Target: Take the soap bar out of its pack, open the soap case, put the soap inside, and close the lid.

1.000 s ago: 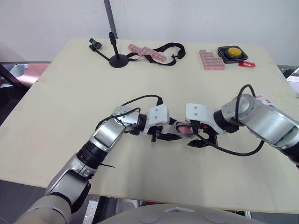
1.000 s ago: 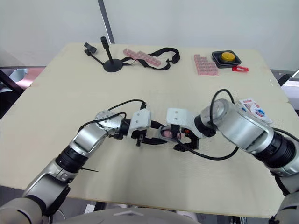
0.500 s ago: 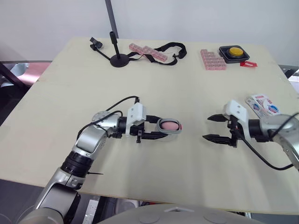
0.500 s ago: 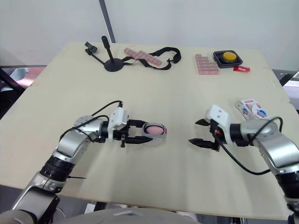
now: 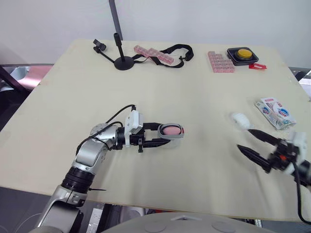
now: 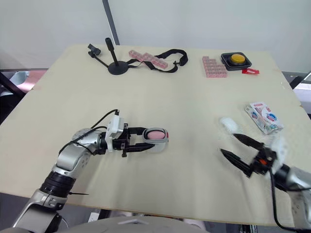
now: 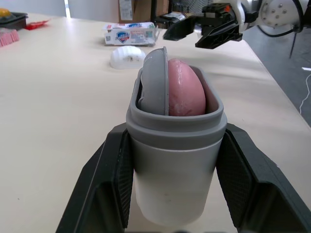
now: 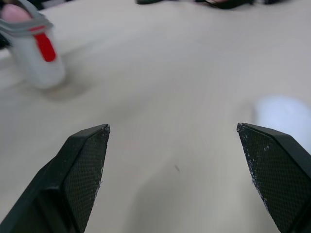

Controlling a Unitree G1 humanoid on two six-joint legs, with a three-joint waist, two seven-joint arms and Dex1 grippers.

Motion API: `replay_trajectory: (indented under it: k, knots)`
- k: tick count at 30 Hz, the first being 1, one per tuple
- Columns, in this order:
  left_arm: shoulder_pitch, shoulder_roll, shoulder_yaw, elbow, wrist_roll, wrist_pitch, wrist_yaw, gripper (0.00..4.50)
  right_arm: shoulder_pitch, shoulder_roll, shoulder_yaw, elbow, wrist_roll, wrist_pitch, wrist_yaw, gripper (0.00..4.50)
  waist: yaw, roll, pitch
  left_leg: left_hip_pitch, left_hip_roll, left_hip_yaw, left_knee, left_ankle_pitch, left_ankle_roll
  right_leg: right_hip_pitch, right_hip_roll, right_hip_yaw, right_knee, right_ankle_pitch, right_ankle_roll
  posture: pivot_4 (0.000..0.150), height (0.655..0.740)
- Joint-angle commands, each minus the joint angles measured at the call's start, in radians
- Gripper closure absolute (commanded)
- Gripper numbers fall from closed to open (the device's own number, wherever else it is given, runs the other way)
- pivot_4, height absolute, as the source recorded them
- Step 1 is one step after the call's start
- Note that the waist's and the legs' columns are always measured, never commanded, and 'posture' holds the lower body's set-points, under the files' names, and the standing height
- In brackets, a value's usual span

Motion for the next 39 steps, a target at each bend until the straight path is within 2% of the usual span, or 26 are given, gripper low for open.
replay_trajectory:
  k: [1,5,12,15,21,25,30,35,39]
  knots:
    - [0.01,0.013,0.019,-0.039,-0.048,0.006,-0.031,2.61,0.028,0.01,-0.097,0.062,-0.004,-0.098,-0.027,0.04,-0.012,0.0,0.0,0.0,0.0,0.0,0.0,0.0,0.0,0.0,0.0,0.0,0.0,0.0,0.0,0.15,0.74]
    - [0.018,0.021,0.01,-0.046,-0.071,0.018,-0.074,2.61,0.044,0.04,-0.138,0.066,0.01,-0.124,-0.086,0.04,-0.036,0.001,-0.001,0.002,0.0,0.0,0.0,0.0,0.0,0.002,0.0,0.0,0.0,0.0,0.0,0.15,0.74]
    - [0.004,0.021,-0.007,0.015,-0.045,-0.071,-0.177,2.61,0.095,0.043,-0.125,0.045,0.015,-0.089,-0.09,0.04,-0.036,0.003,-0.002,0.003,-0.001,-0.002,-0.001,-0.001,0.005,0.004,-0.001,-0.002,-0.001,0.0,0.0,0.15,0.74]
    - [-0.015,0.009,-0.011,0.078,-0.016,-0.145,-0.203,2.61,0.11,0.009,-0.125,0.028,0.027,-0.026,-0.085,0.04,-0.036,0.004,-0.002,0.004,-0.001,-0.002,-0.001,-0.001,0.006,0.005,-0.002,-0.002,-0.001,0.0,0.0,0.15,0.74]
    - [-0.035,-0.009,-0.018,0.163,0.013,-0.232,-0.233,2.61,0.091,-0.135,-0.111,-0.067,0.047,0.251,-0.163,0.04,-0.037,0.005,-0.003,0.009,-0.002,-0.002,-0.002,-0.002,0.006,0.009,-0.002,-0.001,-0.002,0.0,0.0,0.15,0.74]
    - [-0.043,-0.013,-0.021,0.196,0.028,-0.275,-0.243,2.61,0.004,-0.289,-0.088,-0.144,0.028,0.486,-0.259,0.04,-0.034,0.007,-0.003,0.016,-0.002,-0.002,-0.006,-0.001,0.006,0.015,-0.002,-0.001,-0.004,0.0,0.0,0.15,0.74]
    - [-0.057,-0.019,-0.021,0.216,0.034,-0.291,-0.238,2.61,-0.142,-0.375,-0.01,-0.217,0.036,0.664,-0.33,0.04,-0.027,0.007,-0.003,0.016,-0.002,-0.002,-0.007,0.0,0.003,0.016,-0.001,-0.002,-0.007,0.0,0.0,0.15,0.74]
    - [-0.063,-0.032,-0.026,0.206,0.03,-0.281,-0.226,2.61,-0.381,-0.361,0.163,-0.225,-0.011,0.779,-0.431,0.04,-0.031,0.007,-0.003,0.016,-0.002,-0.001,-0.006,0.001,0.002,0.014,-0.001,-0.001,-0.005,0.0,0.001,0.15,0.74]
    - [-0.051,-0.035,-0.034,0.192,0.03,-0.274,-0.23,2.61,-0.534,-0.285,0.263,-0.175,-0.019,0.85,-0.487,0.04,-0.028,0.007,-0.003,0.016,-0.001,-0.001,-0.007,0.001,0.001,0.012,0.0,-0.001,-0.005,0.0,0.0,0.15,0.74]
